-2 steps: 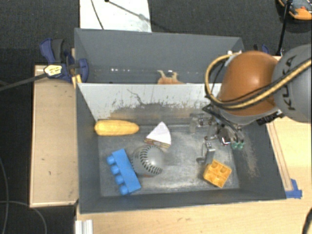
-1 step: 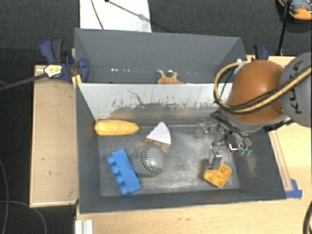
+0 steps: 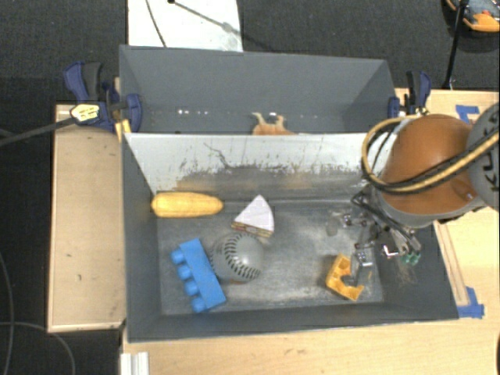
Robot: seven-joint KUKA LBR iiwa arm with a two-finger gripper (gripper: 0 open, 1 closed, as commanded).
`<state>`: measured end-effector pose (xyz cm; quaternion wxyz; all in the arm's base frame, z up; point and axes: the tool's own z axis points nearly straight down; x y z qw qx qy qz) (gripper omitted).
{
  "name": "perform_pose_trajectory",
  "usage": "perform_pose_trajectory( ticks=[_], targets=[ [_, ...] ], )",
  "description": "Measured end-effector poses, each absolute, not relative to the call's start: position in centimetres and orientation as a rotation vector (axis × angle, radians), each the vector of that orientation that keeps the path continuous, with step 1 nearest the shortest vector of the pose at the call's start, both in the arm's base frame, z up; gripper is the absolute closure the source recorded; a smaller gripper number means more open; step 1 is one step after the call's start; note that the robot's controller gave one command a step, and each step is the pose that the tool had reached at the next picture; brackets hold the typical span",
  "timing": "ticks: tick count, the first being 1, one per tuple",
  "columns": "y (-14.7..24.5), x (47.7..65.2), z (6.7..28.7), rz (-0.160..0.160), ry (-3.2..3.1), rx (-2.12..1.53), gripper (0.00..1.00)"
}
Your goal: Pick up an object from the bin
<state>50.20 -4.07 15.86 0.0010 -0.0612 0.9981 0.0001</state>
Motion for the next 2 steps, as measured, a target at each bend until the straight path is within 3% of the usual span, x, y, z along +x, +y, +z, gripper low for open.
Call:
perform_pose_trajectory(
  ticks=[1,2],
  targets=[
    [-6.6,50.3,14.5,0.001,3.14,-0.049,0.0],
    [-5.9,50.0,12.4,0.0,3.14,-0.071,0.0]
  ],
)
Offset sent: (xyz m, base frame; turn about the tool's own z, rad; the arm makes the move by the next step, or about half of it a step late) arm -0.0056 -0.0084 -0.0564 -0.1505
